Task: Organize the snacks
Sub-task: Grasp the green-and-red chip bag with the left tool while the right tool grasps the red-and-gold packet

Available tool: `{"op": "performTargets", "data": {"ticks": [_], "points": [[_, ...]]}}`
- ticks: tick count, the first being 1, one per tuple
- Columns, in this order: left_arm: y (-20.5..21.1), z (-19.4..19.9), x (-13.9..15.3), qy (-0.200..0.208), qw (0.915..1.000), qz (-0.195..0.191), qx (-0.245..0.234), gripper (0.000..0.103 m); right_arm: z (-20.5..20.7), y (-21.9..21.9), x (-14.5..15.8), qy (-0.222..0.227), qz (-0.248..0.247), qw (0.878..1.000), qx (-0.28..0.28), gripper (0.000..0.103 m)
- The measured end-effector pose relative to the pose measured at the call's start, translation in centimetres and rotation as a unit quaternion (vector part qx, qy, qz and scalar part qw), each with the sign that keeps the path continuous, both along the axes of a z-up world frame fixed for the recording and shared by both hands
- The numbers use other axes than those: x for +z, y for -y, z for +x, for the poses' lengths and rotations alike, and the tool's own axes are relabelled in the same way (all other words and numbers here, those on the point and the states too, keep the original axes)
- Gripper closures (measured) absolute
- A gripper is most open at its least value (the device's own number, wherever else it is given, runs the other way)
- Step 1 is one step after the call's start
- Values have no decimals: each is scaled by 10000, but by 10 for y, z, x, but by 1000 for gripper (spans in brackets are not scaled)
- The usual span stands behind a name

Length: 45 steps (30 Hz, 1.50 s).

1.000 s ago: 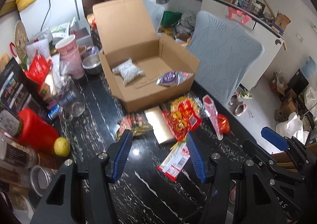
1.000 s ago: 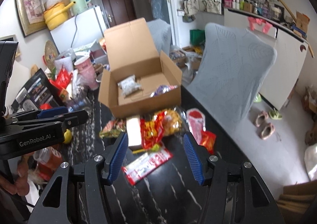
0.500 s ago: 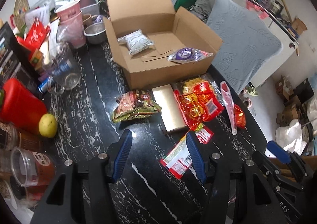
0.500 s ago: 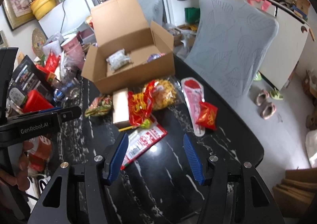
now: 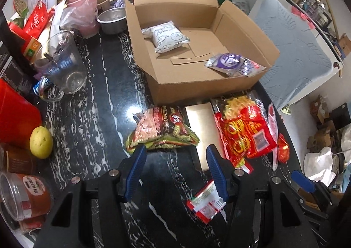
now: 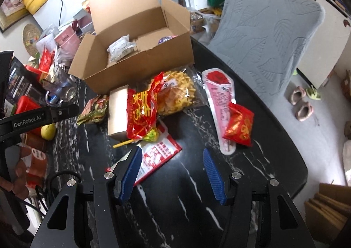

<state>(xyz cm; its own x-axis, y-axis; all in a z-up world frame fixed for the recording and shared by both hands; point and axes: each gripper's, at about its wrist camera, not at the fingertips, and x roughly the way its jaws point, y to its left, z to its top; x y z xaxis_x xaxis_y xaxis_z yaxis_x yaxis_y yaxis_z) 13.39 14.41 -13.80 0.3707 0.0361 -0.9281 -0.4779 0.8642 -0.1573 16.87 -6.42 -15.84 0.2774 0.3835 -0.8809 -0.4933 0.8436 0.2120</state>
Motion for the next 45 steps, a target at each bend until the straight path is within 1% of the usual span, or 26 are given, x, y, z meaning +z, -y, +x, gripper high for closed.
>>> {"op": "performTargets", "data": {"ticks": [1,4,13,18,19,23,26,28,30,31,33,34,37,39,40,42,44,45], "points": [[-3,2,-2,-10,10000,-14,14,47,3,-3,-2,-17,17,10000,41,45],[-10,8,-8,-58,10000,-30,59,47,12,-13,-8,-69,100,9997,197,38],[-30,20,-26,-232,9995,-141,171,47,40,-49,-32,-247,166,9975,643,38],[-38,30,-34,-262,9991,-234,225,47,53,-63,-41,-308,326,9953,855,38],[-39,32,-36,-271,9991,-241,223,47,54,-66,-42,-321,336,9947,913,39],[-39,40,-45,-345,9989,-236,223,47,55,-74,-50,-415,291,9928,1085,48],[-42,44,-55,-464,9982,-238,286,47,52,-76,-55,-384,179,9922,1176,50],[-42,44,-57,-482,9983,-164,299,47,51,-76,-56,-321,107,9916,1249,53],[-43,45,-65,-635,9974,-205,267,47,51,-76,-57,-312,97,9910,1295,53],[-44,46,-70,-683,9968,-322,269,46,51,-77,-57,-314,92,9908,1315,53],[-46,48,-80,-788,9951,-517,307,38,52,-78,-57,-327,61,9902,1359,53],[-46,48,-85,-827,9943,-594,315,36,52,-80,-57,-307,36,9900,1378,53],[-45,49,-95,-927,9929,-680,320,32,52,-82,-57,-246,-2,9895,1423,53],[-43,50,-97,-992,9931,-541,300,28,52,-82,-57,-231,-5,9894,1432,53],[-41,50,-98,-994,9933,-511,281,28,52,-82,-58,-225,-4,9895,1430,53],[-39,51,-99,-1006,9934,-468,278,28,51,-83,-58,-223,31,9887,1482,64],[-33,52,-101,-1020,9932,-442,354,28,50,-84,-57,-196,2,9891,1462,65],[-32,50,-102,-1006,9932,-441,396,30,49,-85,-57,-189,0,9891,1458,65]]}}
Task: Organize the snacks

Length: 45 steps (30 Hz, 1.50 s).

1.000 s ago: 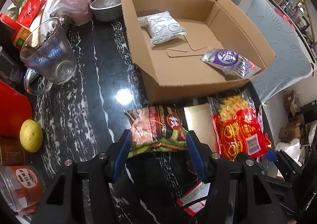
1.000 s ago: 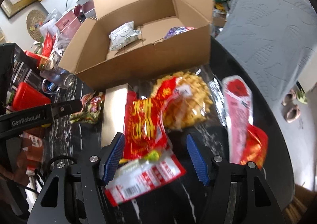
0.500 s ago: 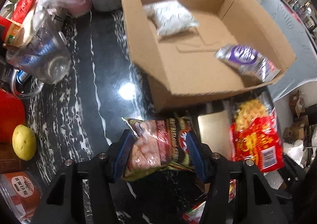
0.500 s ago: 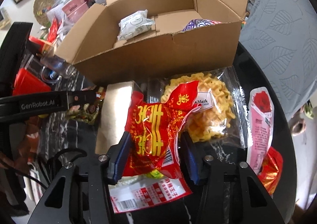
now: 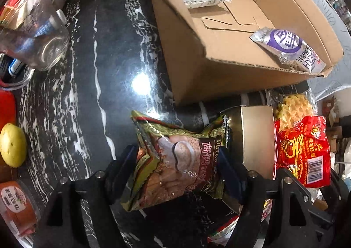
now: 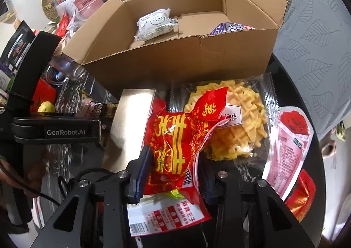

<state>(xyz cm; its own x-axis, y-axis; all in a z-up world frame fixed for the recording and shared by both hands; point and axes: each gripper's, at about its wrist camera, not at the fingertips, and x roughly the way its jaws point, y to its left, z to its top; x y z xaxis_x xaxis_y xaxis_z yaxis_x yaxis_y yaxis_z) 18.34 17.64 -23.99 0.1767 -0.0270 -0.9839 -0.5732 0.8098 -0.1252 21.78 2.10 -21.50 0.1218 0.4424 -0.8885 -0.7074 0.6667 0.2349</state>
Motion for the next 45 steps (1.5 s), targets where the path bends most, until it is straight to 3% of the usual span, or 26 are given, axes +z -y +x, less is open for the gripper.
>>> {"op": "performTargets", "data": {"ticks": [1,12,21,29,45], "points": [[2,-3,1,58,10000,-2,9,38,0,1,0,4,7,10000,-3,66],[26,-31,18,182,9993,40,-321,54,-9,21,11,-100,171,9994,-267,66],[39,-68,35,279,9988,-81,-385,57,-28,44,20,-269,268,9982,-454,67],[58,-93,72,474,9971,-83,-593,58,-52,61,38,-265,403,9975,-511,67],[98,-96,136,1120,9878,182,-1067,58,-92,100,86,41,643,9957,-659,67]]}}
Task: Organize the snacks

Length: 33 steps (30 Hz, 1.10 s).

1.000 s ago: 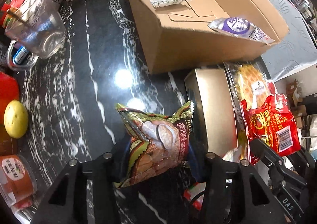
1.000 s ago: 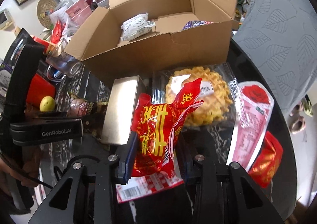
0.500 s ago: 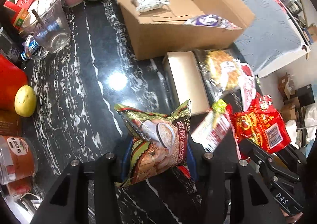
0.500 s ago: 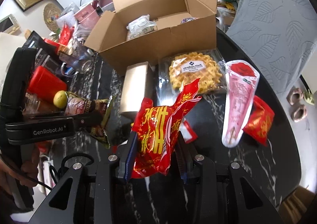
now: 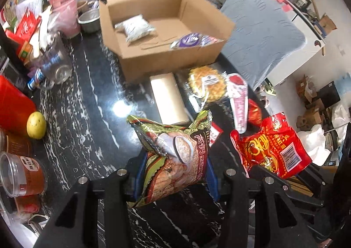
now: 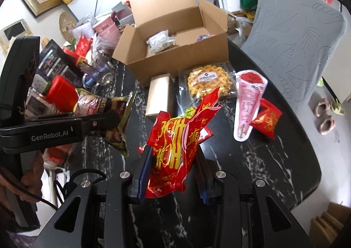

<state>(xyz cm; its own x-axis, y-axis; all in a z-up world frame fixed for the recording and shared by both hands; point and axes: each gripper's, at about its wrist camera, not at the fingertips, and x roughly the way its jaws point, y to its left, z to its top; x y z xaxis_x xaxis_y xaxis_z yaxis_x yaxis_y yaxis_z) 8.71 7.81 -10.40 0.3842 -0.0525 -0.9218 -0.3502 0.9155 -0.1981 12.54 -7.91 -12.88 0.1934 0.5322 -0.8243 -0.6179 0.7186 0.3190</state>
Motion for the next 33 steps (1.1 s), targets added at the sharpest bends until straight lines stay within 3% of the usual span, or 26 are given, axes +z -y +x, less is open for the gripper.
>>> {"op": "performTargets", "data": {"ticks": [9,17,20,25,33], "points": [[22,-6,36,373,9990,188,-152,58,-15,17,33,267,253,9993,-72,67],[26,11,70,744,9961,437,-182,58,3,14,62,479,526,9975,45,69],[23,24,71,764,9961,430,-64,58,16,6,63,620,551,9963,211,69],[12,46,66,675,9967,407,168,58,47,-8,50,293,674,9967,332,70],[-20,84,55,582,9956,365,638,58,100,-38,45,261,603,9954,692,70]]}}
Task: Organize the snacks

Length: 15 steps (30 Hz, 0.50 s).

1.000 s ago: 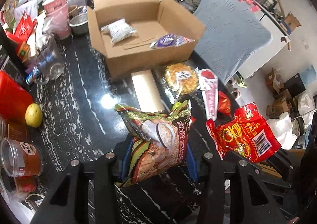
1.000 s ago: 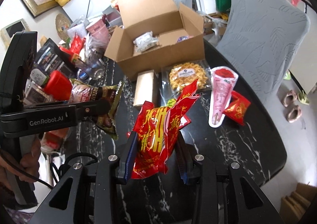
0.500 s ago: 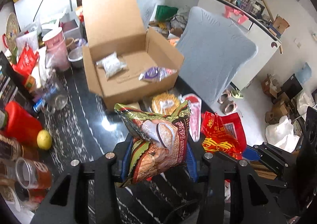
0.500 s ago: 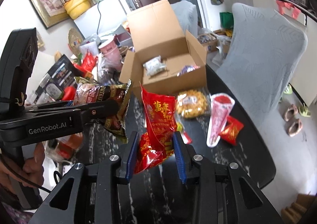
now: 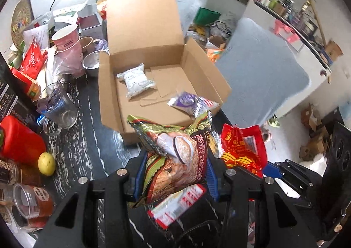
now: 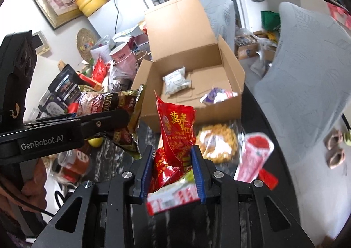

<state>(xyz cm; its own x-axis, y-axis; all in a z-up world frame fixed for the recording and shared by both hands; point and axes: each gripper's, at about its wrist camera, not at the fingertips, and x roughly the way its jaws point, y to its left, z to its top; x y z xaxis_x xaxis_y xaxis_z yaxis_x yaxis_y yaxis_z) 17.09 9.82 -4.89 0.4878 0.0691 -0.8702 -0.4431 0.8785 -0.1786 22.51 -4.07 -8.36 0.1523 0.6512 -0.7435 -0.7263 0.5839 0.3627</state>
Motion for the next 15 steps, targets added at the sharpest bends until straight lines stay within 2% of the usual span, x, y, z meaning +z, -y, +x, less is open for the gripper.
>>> {"op": "performTargets", "data": {"ticks": [15], "points": [[-65,80,-29,-265,9979,42,589,58,91,-70,-23,-124,-52,9983,562,70]]}}
